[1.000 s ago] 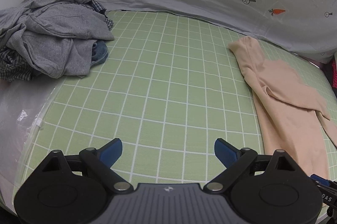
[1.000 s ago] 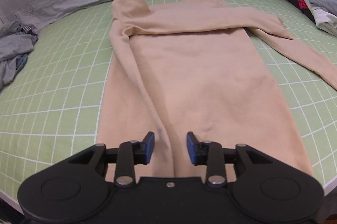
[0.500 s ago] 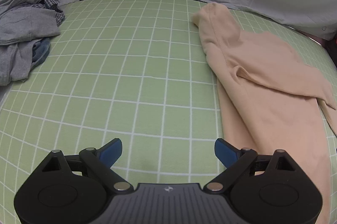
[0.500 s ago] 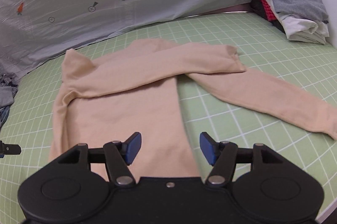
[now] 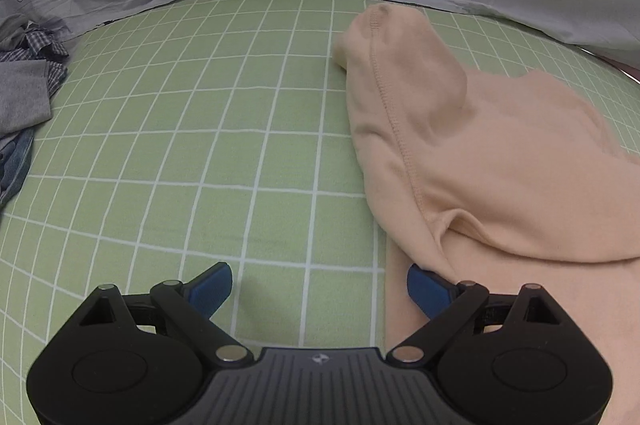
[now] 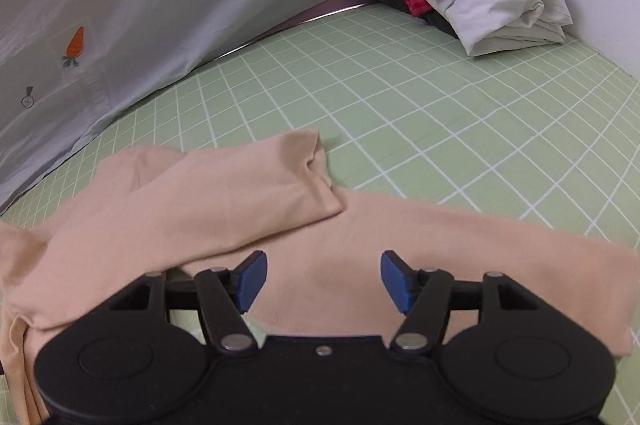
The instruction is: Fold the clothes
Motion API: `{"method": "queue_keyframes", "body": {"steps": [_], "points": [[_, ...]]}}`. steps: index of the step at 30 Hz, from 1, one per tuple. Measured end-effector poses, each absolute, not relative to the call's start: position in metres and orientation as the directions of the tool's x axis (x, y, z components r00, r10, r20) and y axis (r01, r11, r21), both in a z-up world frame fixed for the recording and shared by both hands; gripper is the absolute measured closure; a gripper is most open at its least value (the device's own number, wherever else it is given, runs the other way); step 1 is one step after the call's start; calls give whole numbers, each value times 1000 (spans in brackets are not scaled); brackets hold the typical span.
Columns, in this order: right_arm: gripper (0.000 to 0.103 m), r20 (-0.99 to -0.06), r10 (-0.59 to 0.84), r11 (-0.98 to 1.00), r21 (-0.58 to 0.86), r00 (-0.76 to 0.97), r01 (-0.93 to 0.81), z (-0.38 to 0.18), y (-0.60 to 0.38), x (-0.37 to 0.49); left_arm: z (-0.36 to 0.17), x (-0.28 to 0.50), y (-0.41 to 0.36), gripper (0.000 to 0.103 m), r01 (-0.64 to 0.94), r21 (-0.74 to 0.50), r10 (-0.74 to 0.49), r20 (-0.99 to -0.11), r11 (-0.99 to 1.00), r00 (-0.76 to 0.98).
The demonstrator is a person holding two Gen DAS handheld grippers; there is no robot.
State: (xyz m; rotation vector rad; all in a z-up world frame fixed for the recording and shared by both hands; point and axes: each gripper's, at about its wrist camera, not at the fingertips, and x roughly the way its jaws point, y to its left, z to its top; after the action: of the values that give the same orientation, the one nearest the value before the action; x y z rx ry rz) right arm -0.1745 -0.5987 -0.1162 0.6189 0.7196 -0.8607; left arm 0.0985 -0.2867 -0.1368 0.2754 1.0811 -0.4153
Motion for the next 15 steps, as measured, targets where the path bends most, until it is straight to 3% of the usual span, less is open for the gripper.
{"method": "queue_keyframes", "body": {"steps": [6,11,12,14,15], "points": [[37,-771,-419,539,214,479,815,-127,-627,-144,-142,107,-310,0,477,96,-139,-890,874,434],[32,-765,-438,560,179,472,809,-130,-635,-128,-145,112,-310,0,427,60,-132,-904,902,407],[34,-765,-443,576,157,467,802,-130,-634,-126,-146,112,-309,0,422,56,-134,-904,905,407],[58,-764,-458,611,101,455,785,-129,-633,-121,-147,111,-307,0,416,49,-138,-903,908,408],[65,-763,-467,629,68,446,775,-128,-632,-118,-147,111,-307,0,414,46,-139,-903,909,406]]}}
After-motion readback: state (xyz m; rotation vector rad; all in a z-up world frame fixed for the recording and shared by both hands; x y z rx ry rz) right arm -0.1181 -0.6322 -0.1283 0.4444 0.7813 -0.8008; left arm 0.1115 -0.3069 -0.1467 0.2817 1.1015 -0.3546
